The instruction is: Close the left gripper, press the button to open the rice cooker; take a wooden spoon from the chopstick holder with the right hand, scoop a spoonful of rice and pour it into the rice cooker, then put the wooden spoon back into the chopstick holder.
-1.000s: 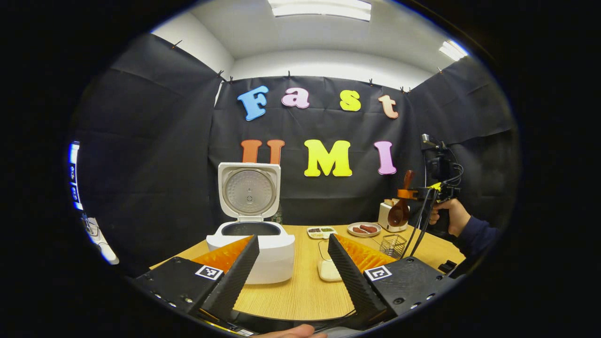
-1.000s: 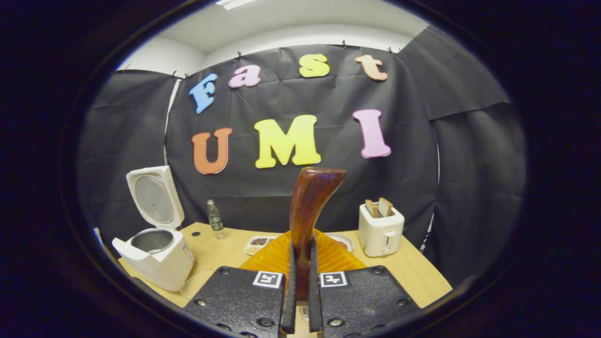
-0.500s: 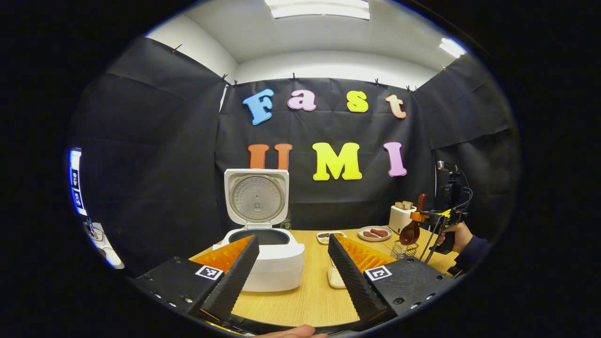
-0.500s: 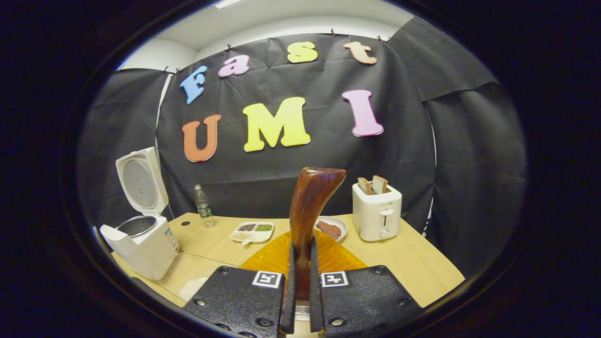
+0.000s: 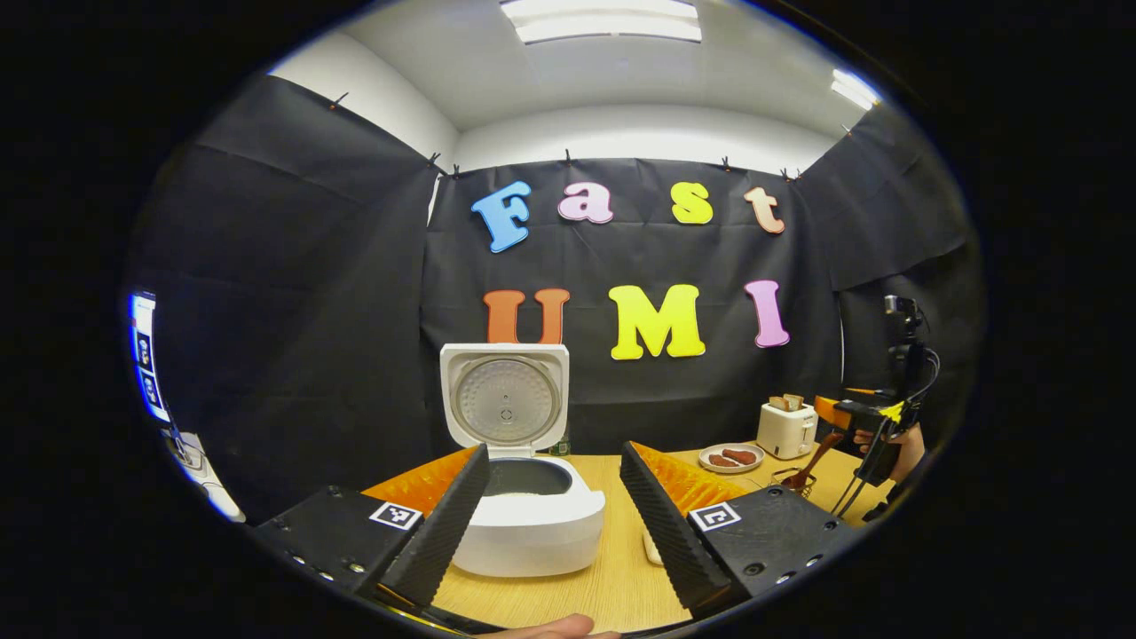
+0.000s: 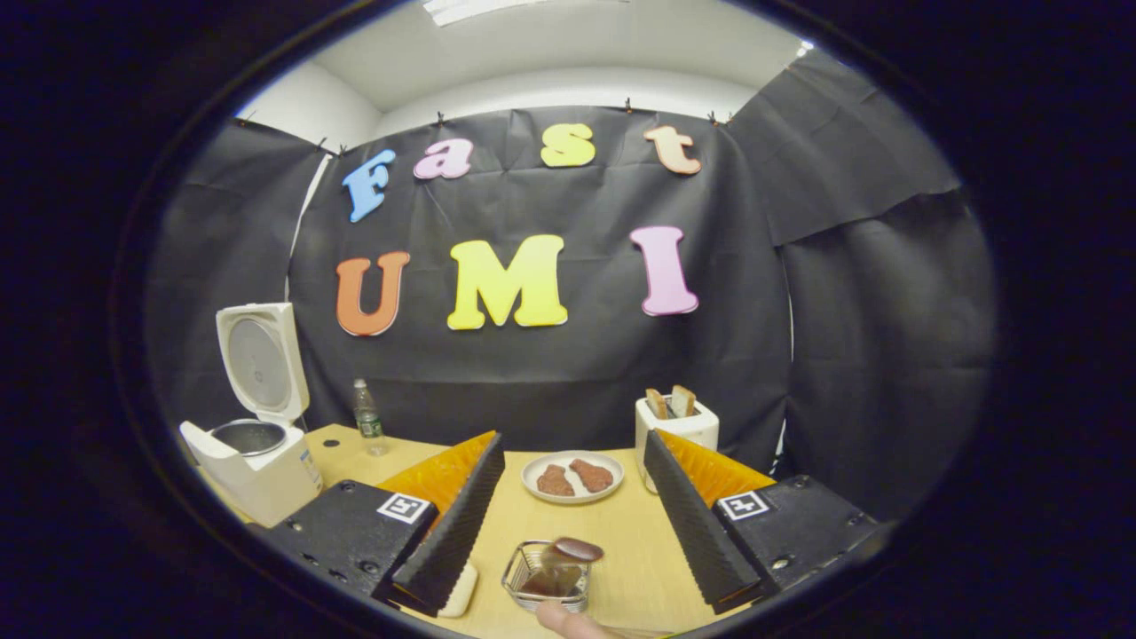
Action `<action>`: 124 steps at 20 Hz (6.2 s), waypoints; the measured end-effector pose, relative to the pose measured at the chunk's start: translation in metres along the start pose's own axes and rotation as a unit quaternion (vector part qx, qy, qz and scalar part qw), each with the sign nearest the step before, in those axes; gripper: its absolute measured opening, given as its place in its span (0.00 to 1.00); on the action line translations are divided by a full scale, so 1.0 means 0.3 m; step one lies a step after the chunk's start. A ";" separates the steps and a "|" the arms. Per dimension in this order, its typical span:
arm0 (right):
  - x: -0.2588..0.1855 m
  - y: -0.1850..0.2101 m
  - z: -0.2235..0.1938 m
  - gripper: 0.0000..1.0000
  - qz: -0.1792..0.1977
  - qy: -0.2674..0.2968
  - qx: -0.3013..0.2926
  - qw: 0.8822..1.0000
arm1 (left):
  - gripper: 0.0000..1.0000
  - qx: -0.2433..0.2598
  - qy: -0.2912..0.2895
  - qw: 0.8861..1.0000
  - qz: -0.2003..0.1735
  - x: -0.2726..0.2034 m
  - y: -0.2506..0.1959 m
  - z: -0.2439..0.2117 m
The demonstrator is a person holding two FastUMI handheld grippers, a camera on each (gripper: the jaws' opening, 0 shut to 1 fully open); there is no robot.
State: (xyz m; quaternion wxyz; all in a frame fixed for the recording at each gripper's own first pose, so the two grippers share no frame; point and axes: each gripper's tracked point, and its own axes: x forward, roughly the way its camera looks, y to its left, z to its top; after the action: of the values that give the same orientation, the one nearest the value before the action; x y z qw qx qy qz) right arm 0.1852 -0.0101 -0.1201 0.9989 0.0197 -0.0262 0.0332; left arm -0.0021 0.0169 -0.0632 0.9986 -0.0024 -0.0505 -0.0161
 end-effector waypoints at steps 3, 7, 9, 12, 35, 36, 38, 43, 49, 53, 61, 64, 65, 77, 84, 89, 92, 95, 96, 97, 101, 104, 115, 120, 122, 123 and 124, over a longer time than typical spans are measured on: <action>-0.089 0.044 0.041 0.99 0.013 -0.008 0.002 1.000 | 0.94 -0.006 0.001 1.000 0.000 0.044 0.032 0.016; -0.238 0.148 0.054 1.00 0.068 -0.006 0.045 0.997 | 0.94 0.007 -0.010 1.000 0.006 0.115 0.077 0.054; -0.296 0.138 0.056 0.98 0.053 0.004 0.027 0.998 | 0.94 0.011 -0.011 1.000 0.008 0.152 0.092 0.073; -0.379 0.148 0.115 0.98 0.035 -0.006 0.026 0.999 | 0.94 0.013 -0.008 1.000 0.012 0.226 0.126 0.093; -0.433 0.131 0.095 1.00 0.022 0.018 0.024 0.999 | 0.94 -0.028 0.012 1.000 0.007 1.052 0.311 0.339; -0.429 0.126 0.088 1.00 0.021 0.020 0.025 0.999 | 0.94 -0.027 0.011 1.000 0.007 1.080 0.320 0.333; -0.427 0.139 0.072 0.99 0.029 0.024 0.028 0.999 | 0.94 -0.020 0.016 1.000 0.013 1.148 0.357 0.312; -0.435 0.156 0.060 1.00 0.033 0.030 0.016 0.999 | 0.94 -0.020 0.060 0.998 0.025 1.262 0.405 0.209; -0.450 0.187 0.051 1.00 0.037 0.030 0.010 0.999 | 0.94 -0.006 0.090 0.995 0.039 1.331 0.410 0.121; -0.465 0.196 0.048 1.00 0.035 0.041 0.012 0.998 | 0.96 -0.002 0.101 0.994 0.045 1.318 0.407 0.110; -0.601 0.206 0.098 1.00 0.043 0.014 0.002 0.999 | 0.96 -0.006 0.123 0.992 0.040 1.133 0.357 0.094; -0.649 0.200 0.102 1.00 0.047 0.014 0.002 0.999 | 0.96 -0.012 0.135 0.990 0.032 1.048 0.341 0.061; -0.658 0.191 0.101 1.00 0.045 0.014 0.001 0.999 | 0.98 -0.015 0.140 0.990 0.033 1.017 0.339 0.051; -0.814 0.154 0.169 0.99 0.036 -0.017 0.016 0.999 | 0.95 -0.032 0.237 0.970 0.028 0.756 0.226 -0.198; -0.878 0.143 0.164 0.99 0.027 -0.014 0.000 1.000 | 0.97 -0.014 0.276 0.961 0.028 0.647 0.198 -0.312; -0.879 0.153 0.157 1.00 0.032 -0.012 -0.007 0.999 | 0.97 -0.011 0.301 0.953 0.027 0.592 0.186 -0.347; -0.875 0.162 0.149 1.00 0.037 -0.011 -0.004 0.999 | 0.97 -0.011 0.323 0.946 0.016 0.547 0.178 -0.365; -0.876 0.175 0.147 0.99 0.043 -0.009 -0.004 0.999 | 0.97 -0.006 0.339 0.941 0.011 0.508 0.174 -0.384; -0.882 0.176 0.149 0.99 0.044 -0.010 -0.005 0.999 | 0.97 -0.005 0.345 0.939 0.012 0.498 0.173 -0.389; -0.884 0.176 0.147 0.99 0.043 -0.011 -0.006 0.999 | 0.97 -0.004 0.349 0.937 0.013 0.485 0.172 -0.395; -0.879 0.193 0.139 1.00 0.048 -0.011 -0.006 0.999 | 0.97 -0.003 0.360 0.933 0.018 0.461 0.165 -0.424; -0.874 0.206 0.133 0.99 0.049 -0.007 -0.007 0.999 | 0.97 -0.005 0.358 0.934 0.016 0.449 0.166 -0.435; -0.881 0.267 0.109 1.00 0.059 -0.001 -0.013 0.998 | 1.00 -0.009 0.313 0.949 0.022 0.447 0.173 -0.459; -0.877 0.245 0.114 0.99 0.052 -0.003 -0.014 0.999 | 0.99 -0.023 0.268 0.962 0.054 0.462 0.169 -0.461; -0.868 0.232 0.111 1.00 0.046 -0.001 -0.011 0.999 | 0.99 -0.010 0.255 0.966 0.051 0.471 0.171 -0.452; -0.864 0.228 0.106 1.00 0.044 0.001 -0.010 0.999 | 0.98 -0.010 0.256 0.966 0.046 0.465 0.171 -0.450; -0.857 0.223 0.104 0.98 0.042 0.003 -0.006 0.999 | 0.98 -0.014 0.251 0.967 0.040 0.467 0.170 -0.439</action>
State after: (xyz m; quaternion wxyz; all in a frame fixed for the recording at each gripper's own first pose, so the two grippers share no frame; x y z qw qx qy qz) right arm -0.0770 0.0384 -0.1001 0.9968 0.0120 -0.0247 0.0754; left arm 0.1522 0.0626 -0.1802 0.9790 -0.0147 0.2021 0.0229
